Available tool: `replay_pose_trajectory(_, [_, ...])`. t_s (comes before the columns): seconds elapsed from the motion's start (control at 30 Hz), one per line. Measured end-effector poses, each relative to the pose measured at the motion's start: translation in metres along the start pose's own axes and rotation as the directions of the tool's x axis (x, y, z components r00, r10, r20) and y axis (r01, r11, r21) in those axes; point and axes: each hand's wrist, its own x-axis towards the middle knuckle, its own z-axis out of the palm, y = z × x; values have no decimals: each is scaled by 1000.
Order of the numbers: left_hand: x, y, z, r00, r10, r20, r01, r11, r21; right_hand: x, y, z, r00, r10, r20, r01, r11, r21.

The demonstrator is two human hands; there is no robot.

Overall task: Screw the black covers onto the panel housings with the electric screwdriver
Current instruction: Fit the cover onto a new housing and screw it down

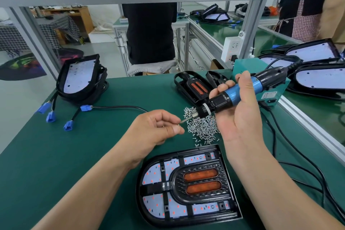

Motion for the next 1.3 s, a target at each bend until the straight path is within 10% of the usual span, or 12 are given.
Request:
replay_pose_trajectory(0.67, [-2, 0, 5, 995, 101, -3, -100, 990, 100, 1, 2, -6, 999, 23, 47, -21, 999, -42])
replay_pose_trajectory(1.1, [-5, 2, 0, 993, 78, 87, -83, 994, 64, -7, -3, -2, 942, 4, 334, 2, 1000, -18])
replay_pose_trajectory(1.3, [-2, -1, -2, 990, 137, 28, -139, 989, 54, -8, 0, 2, 988, -21, 150, 25, 999, -29])
